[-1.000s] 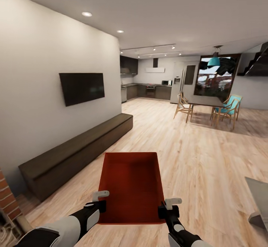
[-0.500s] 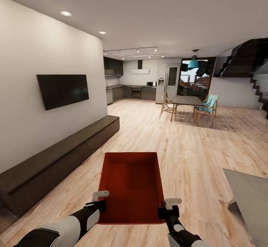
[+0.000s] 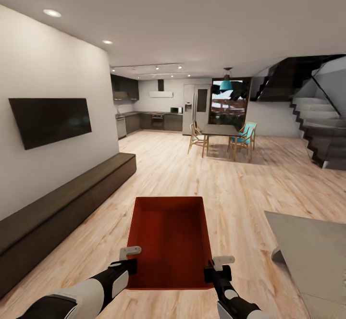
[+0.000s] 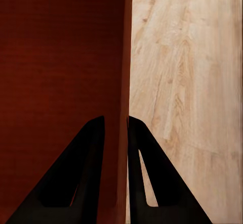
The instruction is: Move the two storage containers from the living room to the garage. In the garage, place one container on the floor and stack the other container on top of it (either order is fine).
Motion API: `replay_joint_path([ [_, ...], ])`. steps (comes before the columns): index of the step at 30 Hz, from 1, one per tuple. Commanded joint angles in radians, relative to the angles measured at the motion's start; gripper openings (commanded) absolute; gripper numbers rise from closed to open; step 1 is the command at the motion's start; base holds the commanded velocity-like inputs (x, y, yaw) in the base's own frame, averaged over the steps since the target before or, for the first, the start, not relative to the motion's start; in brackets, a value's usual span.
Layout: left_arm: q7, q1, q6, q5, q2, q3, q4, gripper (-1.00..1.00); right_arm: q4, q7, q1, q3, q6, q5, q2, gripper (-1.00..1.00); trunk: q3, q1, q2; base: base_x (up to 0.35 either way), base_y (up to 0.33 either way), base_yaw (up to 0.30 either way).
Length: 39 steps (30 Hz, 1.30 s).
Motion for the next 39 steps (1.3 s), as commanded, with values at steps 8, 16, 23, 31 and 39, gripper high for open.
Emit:
replay_joint_path([
  [8,0.012,-0.002,-0.001,0.001,0.007,0.045,-0.003,-1.0,0.009,-0.014,-0.001,0.007,-0.004,-0.017,-0.006,-1.0,0.001,0.001,-0.001,0.269,0.0,-0.137],
  [16,0.012,-0.002,-0.002,0.001,0.007,0.045,-0.003,-1.0,0.01,-0.015,-0.001,0.006,-0.003,-0.017,-0.006,-1.0,0.001,0.001,-0.001,0.32,0.0,-0.003],
  [23,0.012,-0.002,-0.002,0.001,0.007,0.045,-0.003,-1.0,0.01,-0.015,-0.001,0.007,0.0,-0.017,-0.006,-1.0,0.001,0.001,-0.001,0.321,0.0,0.0],
  [31,0.012,-0.002,-0.002,0.001,0.007,0.045,-0.003,-1.0,0.009,-0.015,-0.001,0.007,-0.003,-0.017,-0.006,-1.0,0.001,0.001,-0.001,0.321,0.0,0.0],
  [39,0.012,-0.002,-0.002,0.001,0.007,0.045,-0.003,-1.0,0.01,-0.016,-0.001,0.007,-0.005,-0.017,-0.005,-1.0,0.001,0.001,-0.001,0.321,0.0,0.0],
])
